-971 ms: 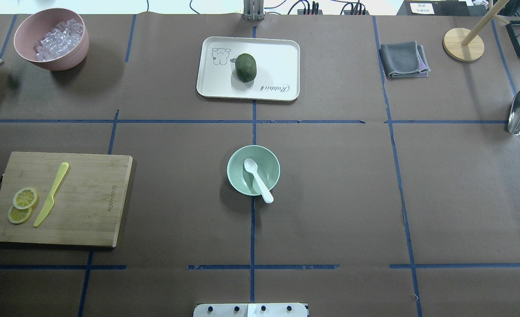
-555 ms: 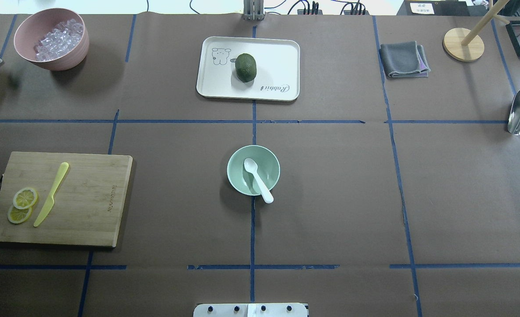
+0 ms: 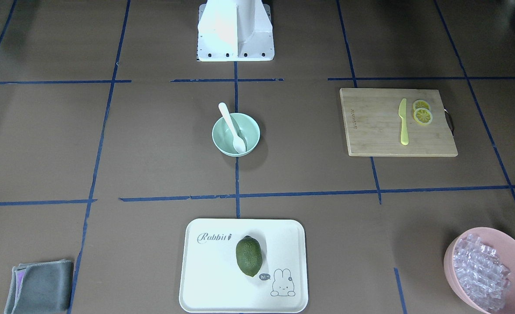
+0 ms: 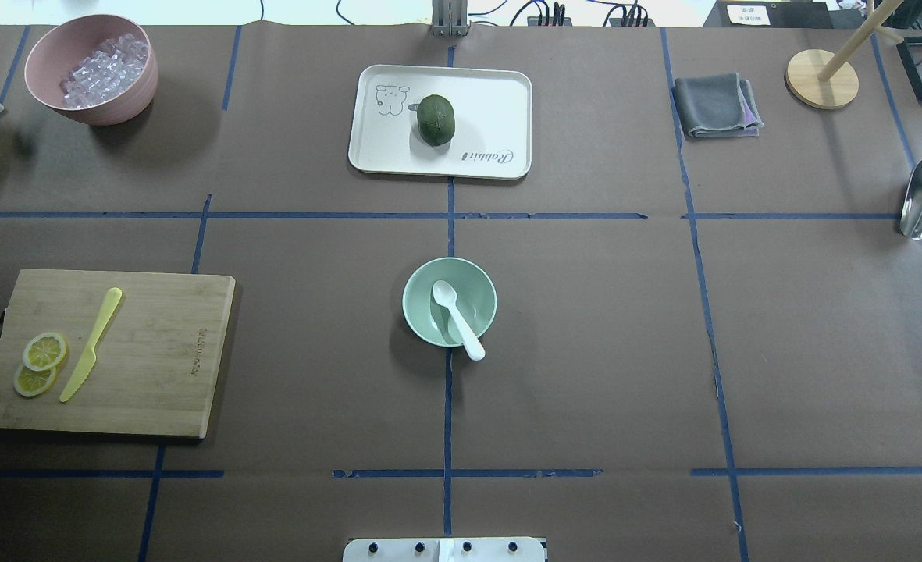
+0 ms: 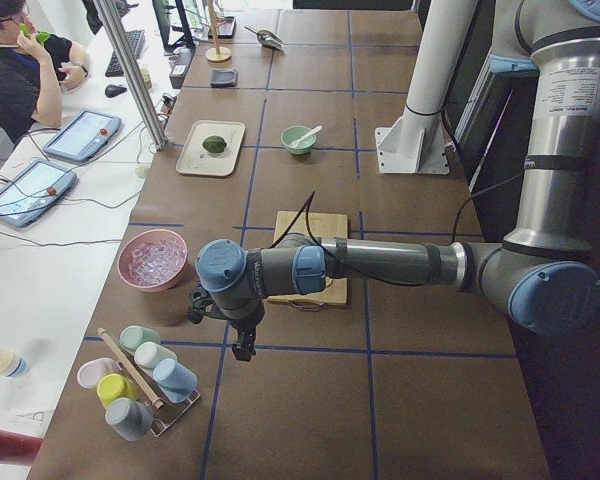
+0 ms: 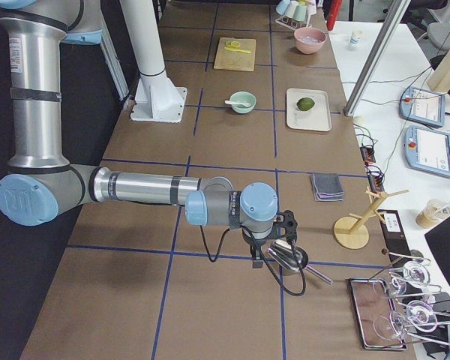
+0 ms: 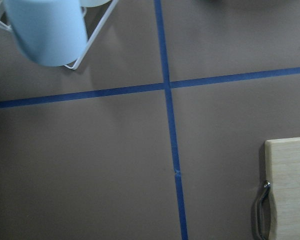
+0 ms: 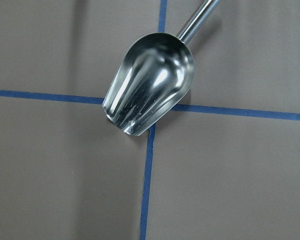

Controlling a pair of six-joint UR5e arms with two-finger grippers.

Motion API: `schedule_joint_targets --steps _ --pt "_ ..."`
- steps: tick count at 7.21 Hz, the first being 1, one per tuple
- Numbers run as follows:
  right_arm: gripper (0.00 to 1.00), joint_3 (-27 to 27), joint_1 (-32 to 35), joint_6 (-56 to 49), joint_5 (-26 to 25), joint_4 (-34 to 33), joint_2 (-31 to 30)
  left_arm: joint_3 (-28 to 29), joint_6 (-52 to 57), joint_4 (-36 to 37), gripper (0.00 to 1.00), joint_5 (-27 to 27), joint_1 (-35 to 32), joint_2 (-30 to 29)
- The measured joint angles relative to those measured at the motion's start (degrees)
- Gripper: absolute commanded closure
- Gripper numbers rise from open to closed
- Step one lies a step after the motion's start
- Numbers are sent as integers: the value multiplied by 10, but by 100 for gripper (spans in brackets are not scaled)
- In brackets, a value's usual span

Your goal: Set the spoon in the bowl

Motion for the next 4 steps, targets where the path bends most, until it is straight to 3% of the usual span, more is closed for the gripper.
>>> schedule_joint_targets --steps 4 --pt "0 1 0 1 0 0 0 -4 -26 -61 0 -1 -5 47"
